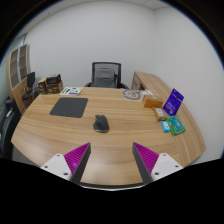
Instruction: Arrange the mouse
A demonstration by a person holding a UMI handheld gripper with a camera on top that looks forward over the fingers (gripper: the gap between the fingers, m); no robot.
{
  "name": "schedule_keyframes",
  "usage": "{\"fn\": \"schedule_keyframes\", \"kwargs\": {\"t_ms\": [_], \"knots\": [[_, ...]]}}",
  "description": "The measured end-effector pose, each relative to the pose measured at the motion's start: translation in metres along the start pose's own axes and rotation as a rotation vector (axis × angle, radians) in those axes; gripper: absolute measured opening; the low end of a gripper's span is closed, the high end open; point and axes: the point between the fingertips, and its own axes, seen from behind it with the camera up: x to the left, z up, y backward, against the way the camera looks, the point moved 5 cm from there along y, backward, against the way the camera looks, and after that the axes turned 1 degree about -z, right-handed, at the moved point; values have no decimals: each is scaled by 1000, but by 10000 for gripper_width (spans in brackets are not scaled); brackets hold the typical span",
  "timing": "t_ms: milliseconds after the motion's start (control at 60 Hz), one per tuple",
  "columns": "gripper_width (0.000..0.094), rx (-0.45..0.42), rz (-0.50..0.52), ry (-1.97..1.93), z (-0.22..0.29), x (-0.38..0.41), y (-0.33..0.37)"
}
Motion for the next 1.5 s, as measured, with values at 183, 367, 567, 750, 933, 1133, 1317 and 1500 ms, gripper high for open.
{"fn": "schedule_keyframes", "kwargs": {"t_ms": [183, 367, 567, 750, 933, 1133, 1317, 1500], "knots": [[861, -8, 48, 20, 7, 39, -37], [860, -15, 55, 35, 14, 61, -93], [860, -9, 23, 22, 20, 64, -155], [859, -1, -2, 16, 25, 58, -204], [856, 11, -13, 13, 25, 48, -249], [857, 32, 35, -5, 30, 47, -283], [862, 25, 61, -36, 42, 44, -301], [752, 47, 108, -99, 47, 46, -312]]}}
